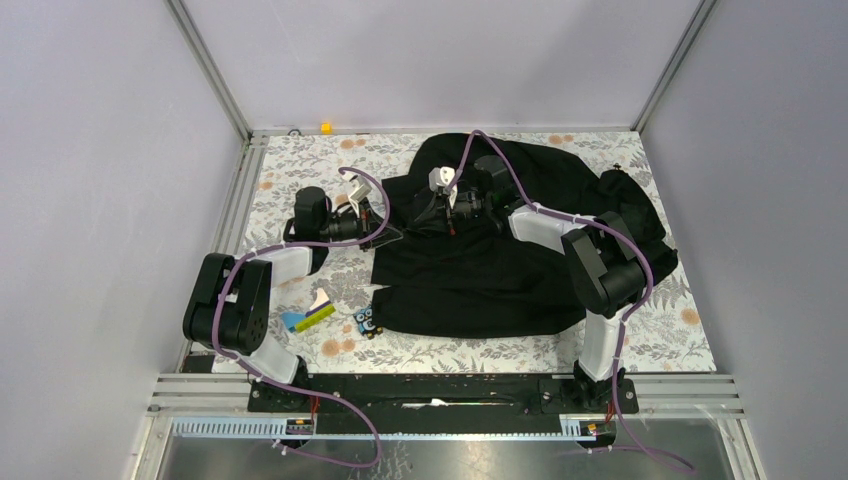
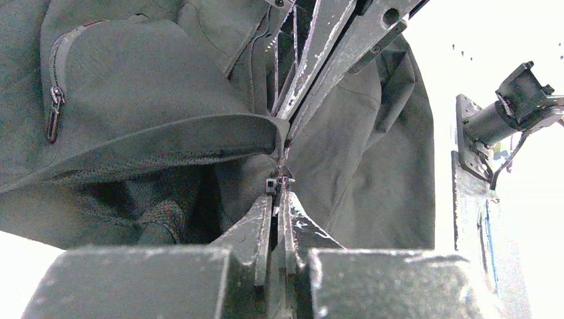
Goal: Zip up the jacket
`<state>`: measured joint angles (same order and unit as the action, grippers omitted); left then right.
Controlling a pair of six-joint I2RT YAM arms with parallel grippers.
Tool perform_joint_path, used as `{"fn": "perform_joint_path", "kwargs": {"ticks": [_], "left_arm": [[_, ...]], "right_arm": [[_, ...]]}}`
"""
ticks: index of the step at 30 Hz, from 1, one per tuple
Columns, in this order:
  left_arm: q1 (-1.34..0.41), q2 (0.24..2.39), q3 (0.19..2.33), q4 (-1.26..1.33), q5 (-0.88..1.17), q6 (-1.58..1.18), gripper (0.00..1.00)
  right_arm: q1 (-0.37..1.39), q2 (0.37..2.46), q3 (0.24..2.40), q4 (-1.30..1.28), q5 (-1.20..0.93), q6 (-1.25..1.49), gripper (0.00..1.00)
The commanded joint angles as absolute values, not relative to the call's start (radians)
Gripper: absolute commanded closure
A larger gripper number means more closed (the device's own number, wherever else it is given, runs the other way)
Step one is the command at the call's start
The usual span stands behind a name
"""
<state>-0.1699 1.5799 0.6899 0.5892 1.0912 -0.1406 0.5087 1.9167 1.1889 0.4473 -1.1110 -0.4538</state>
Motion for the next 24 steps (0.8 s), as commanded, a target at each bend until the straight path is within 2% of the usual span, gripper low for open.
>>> {"fn": "perform_joint_path", "kwargs": {"ticks": [1, 8, 24], "left_arm": [[-0.167, 1.571, 0.709, 0.642, 1.128, -0.133, 1.0], [-0.167, 1.566, 0.706, 0.647, 1.131, -0.132, 1.0], [-0.176, 1.573, 0.709, 0.64, 1.133, -0.132, 1.0]], "right_arm": [[0.514, 1.907, 1.198, 0.495, -1.142, -0.447, 1.0], [0.515, 1.916, 1.229, 0.378, -1.114, -0.527, 1.0], [0.522, 1.91, 1.208, 0.47, -1.121, -0.459, 1.0]]}}
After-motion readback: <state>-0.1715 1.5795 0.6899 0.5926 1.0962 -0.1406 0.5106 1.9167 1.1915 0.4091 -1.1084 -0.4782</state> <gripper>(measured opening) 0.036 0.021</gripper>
